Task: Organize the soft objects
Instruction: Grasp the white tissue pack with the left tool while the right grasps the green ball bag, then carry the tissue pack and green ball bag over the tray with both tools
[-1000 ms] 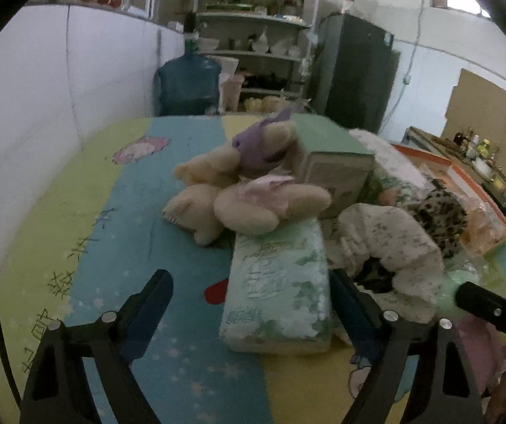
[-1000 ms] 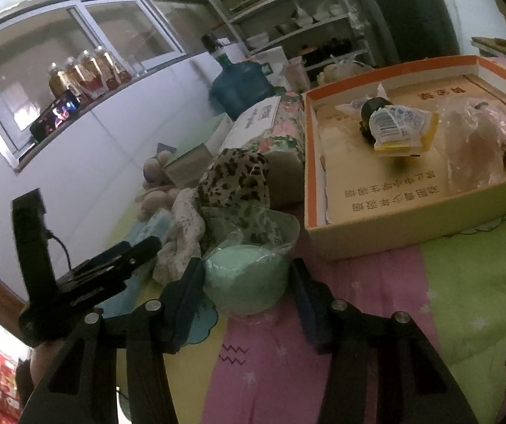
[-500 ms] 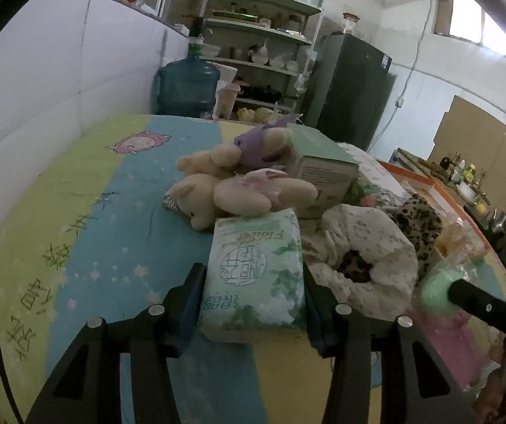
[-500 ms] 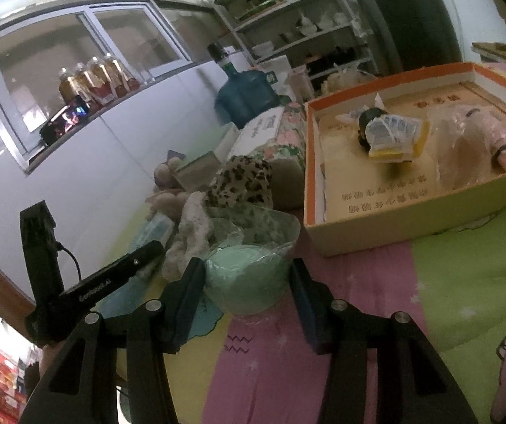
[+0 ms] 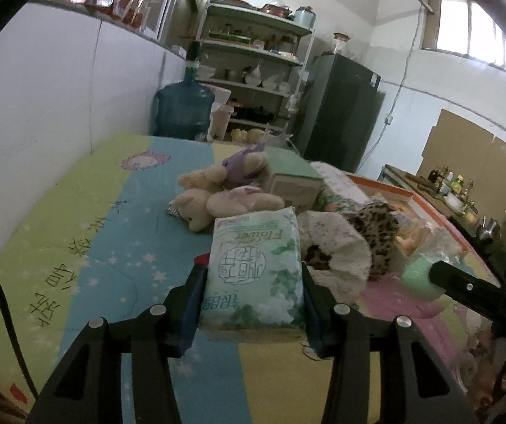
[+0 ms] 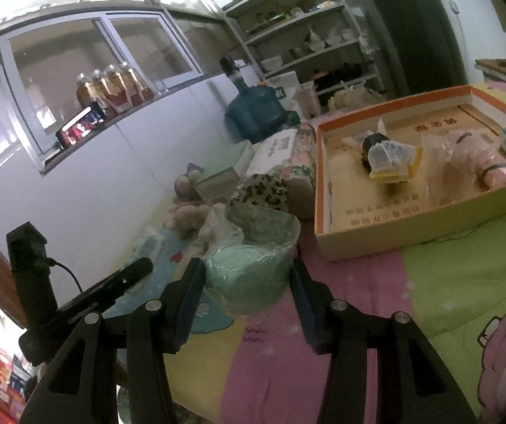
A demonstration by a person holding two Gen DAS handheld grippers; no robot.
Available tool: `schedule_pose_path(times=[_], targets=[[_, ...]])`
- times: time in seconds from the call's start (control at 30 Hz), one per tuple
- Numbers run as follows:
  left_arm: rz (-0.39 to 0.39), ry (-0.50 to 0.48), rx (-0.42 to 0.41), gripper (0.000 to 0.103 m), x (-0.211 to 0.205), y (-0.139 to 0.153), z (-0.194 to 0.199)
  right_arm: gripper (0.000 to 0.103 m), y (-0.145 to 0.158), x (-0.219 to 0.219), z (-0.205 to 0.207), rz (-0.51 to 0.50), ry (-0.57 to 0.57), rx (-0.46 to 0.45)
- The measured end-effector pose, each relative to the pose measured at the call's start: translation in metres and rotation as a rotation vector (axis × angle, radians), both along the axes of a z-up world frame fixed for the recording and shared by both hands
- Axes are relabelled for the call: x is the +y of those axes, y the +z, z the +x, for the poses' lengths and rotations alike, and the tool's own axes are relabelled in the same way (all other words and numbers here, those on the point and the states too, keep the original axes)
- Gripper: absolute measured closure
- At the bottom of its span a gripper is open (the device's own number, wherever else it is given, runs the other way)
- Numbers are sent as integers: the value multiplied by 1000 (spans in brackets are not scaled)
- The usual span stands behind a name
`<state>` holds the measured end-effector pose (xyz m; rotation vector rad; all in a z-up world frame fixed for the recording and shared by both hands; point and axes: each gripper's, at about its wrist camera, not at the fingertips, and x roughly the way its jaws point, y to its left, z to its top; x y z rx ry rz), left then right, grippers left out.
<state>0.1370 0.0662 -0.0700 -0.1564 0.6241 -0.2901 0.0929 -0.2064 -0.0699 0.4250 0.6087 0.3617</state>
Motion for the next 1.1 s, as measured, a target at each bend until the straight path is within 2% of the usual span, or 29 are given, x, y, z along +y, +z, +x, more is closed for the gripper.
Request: schedule_pose_path(times=[0.47, 1.1], targets=[[-7, -32, -106, 54, -25, 34, -32, 52, 20, -6, -23, -6, -14, -68], [-14, -154, -192, 54, -101, 58, -44, 52, 36, -56, -51, 17, -114, -136]])
